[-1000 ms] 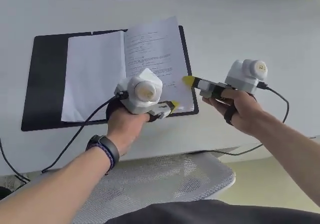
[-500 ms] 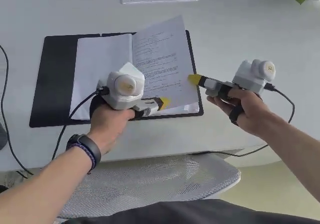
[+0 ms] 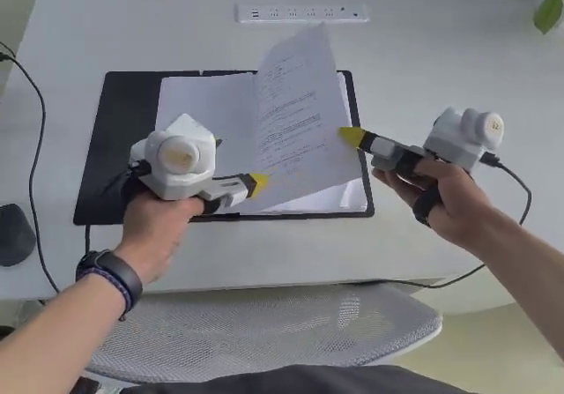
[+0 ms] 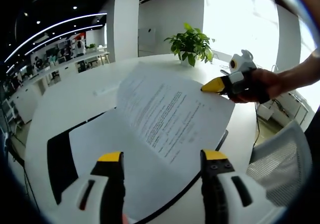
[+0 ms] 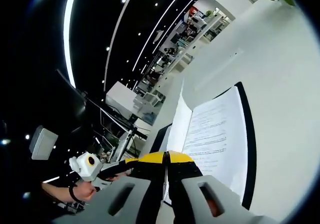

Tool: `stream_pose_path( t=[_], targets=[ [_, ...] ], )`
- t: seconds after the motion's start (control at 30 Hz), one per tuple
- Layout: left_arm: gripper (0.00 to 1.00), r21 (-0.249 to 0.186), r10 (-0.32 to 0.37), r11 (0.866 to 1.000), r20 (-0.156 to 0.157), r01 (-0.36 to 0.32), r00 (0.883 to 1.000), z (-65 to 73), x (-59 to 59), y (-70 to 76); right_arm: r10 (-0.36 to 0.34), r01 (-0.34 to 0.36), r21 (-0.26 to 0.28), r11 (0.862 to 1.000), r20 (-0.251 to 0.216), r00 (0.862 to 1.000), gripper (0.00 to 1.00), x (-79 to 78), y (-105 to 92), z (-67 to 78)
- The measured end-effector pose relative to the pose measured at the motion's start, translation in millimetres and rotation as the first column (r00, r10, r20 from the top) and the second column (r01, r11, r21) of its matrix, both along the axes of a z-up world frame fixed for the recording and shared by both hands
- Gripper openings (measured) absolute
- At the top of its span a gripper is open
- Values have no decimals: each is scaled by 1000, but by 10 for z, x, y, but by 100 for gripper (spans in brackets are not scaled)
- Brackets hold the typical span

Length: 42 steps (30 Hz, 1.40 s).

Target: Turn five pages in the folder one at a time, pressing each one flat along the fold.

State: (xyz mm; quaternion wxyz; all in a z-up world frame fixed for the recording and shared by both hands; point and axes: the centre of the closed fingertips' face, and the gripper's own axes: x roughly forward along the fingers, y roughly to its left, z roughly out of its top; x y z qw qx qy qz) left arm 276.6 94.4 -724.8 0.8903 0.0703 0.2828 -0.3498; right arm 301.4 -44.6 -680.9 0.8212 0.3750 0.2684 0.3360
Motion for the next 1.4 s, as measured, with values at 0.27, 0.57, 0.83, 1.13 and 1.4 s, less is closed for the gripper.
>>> stream_pose_path(
  t=[0.27,0.57,0.83,1.13,1.4],
  targets=[
    [62,0,73,997,0,-73,997,18,-73,435,79,-80,11,997,68,995,0,26,346,257],
    [63,-2,134,991,10,-134,991,131,-193,741,134,-136,22,990,95,986,0,32,698,365],
    [63,-16,173,985,20,-172,985,212,-218,960,193,-196,21,980,108,975,0,66,1017,410],
    [63,-23,213,977,18,-213,977,226,-234,1195,255,-259,20,966,104,961,0,89,1427,386],
    [65,-31,227,974,13,-227,974,241,-256,1306,291,-294,27,956,73,954,0,112,1712,261]
  ],
)
